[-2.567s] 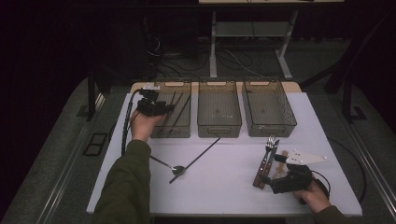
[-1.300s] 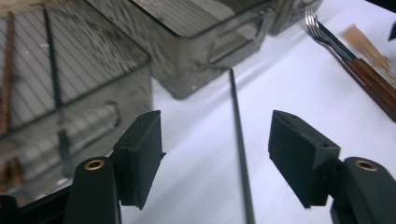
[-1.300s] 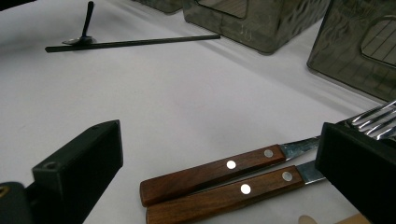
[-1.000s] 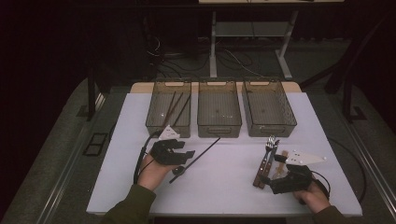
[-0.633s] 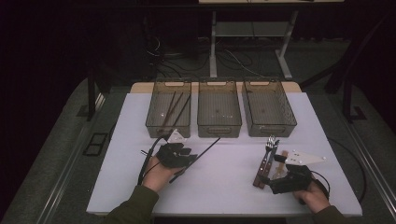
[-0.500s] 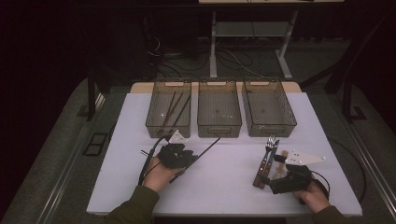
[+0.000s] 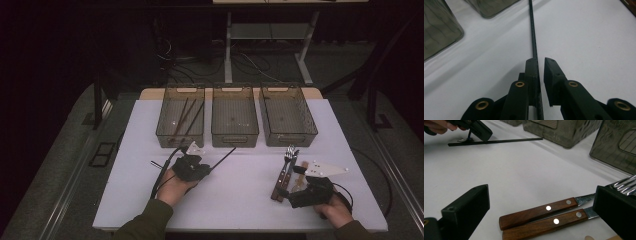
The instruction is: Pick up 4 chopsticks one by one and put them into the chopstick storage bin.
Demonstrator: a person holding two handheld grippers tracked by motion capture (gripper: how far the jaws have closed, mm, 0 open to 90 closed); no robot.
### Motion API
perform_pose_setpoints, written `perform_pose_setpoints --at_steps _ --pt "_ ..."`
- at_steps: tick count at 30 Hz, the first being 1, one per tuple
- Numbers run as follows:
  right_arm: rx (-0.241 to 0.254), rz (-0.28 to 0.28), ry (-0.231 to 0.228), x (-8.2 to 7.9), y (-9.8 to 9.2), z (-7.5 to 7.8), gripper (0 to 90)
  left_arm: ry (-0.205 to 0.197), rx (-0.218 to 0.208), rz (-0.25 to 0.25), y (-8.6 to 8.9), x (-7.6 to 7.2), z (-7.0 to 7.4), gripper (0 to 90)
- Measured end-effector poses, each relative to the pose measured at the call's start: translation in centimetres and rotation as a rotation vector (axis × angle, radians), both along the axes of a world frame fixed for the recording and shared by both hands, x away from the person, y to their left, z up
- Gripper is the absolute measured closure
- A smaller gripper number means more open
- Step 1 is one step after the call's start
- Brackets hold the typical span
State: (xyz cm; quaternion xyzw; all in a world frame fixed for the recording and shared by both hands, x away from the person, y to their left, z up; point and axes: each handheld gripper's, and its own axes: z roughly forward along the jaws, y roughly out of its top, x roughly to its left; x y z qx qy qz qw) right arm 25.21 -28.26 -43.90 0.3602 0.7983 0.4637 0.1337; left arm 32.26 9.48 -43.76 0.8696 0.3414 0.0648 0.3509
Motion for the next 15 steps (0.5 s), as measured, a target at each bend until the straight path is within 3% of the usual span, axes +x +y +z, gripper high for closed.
perform_pose_setpoints --at_steps 7,15 --pt "-0.002 0.000 0.000 0.01 0.01 -0.02 0.6 -0.006 0.034 -0.009 -0.21 0.17 -0.43 83.1" --pt "-0.005 0.002 0.003 0.00 0.04 -0.03 0.6 -0.004 0.031 -0.011 -0.20 0.13 -0.53 82.5"
